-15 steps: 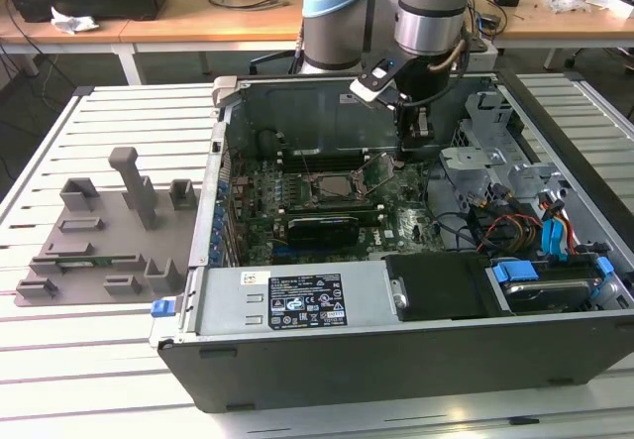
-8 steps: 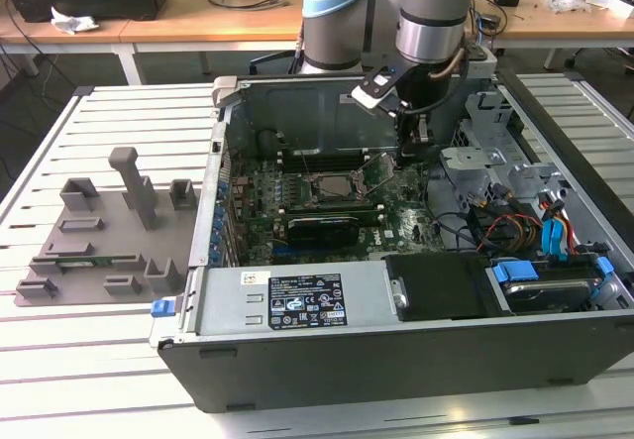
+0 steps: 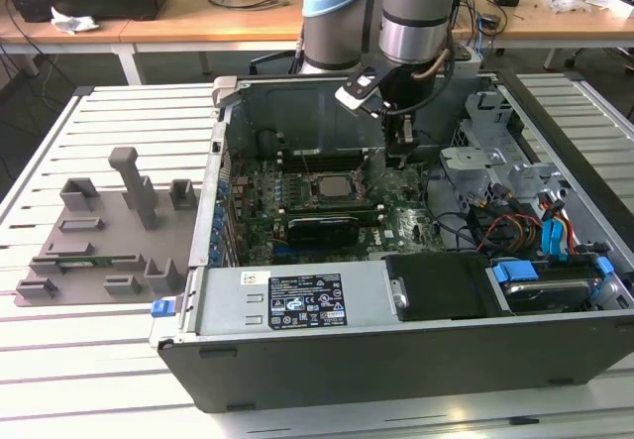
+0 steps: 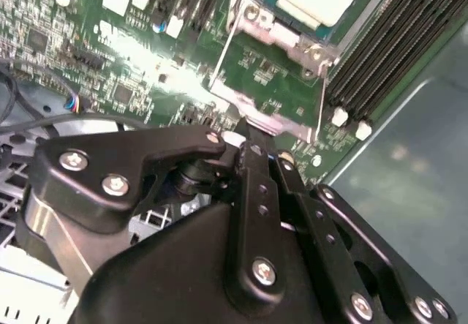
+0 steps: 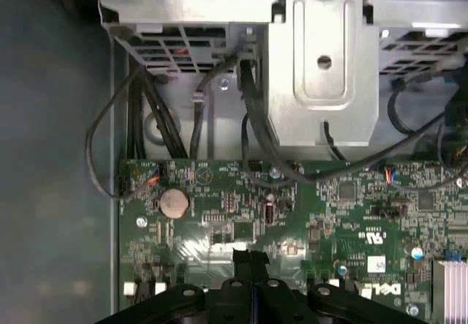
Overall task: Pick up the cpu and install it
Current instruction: 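Close the cpu cover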
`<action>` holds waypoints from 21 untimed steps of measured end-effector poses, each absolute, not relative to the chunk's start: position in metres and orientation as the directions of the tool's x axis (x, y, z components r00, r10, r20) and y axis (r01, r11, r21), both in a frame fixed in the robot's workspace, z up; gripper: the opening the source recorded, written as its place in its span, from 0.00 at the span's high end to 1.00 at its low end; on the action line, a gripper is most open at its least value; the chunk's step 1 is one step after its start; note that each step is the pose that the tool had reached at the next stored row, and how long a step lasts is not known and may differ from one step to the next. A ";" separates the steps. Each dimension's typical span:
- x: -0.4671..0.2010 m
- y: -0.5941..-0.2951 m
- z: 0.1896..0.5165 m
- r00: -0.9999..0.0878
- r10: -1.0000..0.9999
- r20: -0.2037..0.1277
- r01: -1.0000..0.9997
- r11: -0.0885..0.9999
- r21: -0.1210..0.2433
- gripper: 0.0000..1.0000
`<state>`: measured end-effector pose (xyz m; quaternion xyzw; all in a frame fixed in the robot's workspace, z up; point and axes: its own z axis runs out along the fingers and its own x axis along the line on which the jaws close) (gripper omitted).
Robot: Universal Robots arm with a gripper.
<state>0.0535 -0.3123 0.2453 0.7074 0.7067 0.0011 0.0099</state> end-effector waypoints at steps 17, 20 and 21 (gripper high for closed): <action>0.014 -0.312 0.245 0.001 1.000 -0.012 1.000 -0.001 0.023 0.89; 0.014 -0.312 0.245 0.001 1.000 -0.012 1.000 -0.001 -0.005 0.89; 0.014 -0.312 0.245 0.001 1.000 -0.012 1.000 -0.001 -0.005 0.89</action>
